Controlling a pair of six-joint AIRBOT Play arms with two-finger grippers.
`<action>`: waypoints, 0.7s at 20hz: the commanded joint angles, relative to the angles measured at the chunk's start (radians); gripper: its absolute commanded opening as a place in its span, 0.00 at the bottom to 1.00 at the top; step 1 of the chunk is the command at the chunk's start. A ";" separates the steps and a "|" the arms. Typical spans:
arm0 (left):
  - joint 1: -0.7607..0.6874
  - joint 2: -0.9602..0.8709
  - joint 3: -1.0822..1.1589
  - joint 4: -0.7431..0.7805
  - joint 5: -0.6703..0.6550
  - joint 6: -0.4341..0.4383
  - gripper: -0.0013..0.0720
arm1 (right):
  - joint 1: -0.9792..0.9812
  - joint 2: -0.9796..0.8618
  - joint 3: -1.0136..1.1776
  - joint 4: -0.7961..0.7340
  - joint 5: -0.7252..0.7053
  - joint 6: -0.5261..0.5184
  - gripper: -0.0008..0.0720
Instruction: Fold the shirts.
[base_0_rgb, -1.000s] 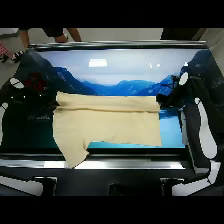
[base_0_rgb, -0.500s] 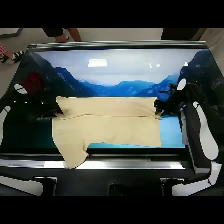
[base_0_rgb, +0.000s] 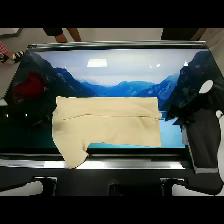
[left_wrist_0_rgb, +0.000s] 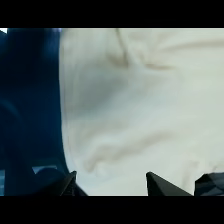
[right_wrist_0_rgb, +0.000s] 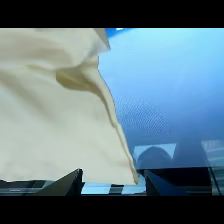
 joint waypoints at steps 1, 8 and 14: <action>0.065 0.208 -0.382 -0.003 0.105 0.074 0.73 | -0.011 0.125 -0.211 0.068 -0.067 -0.038 0.69; 0.074 0.287 -0.619 -0.142 0.235 0.127 0.69 | -0.011 0.173 -0.264 0.062 -0.087 -0.043 0.69; 0.002 0.279 -0.619 -0.193 0.324 0.089 0.37 | -0.011 0.174 -0.355 0.069 -0.091 -0.081 0.78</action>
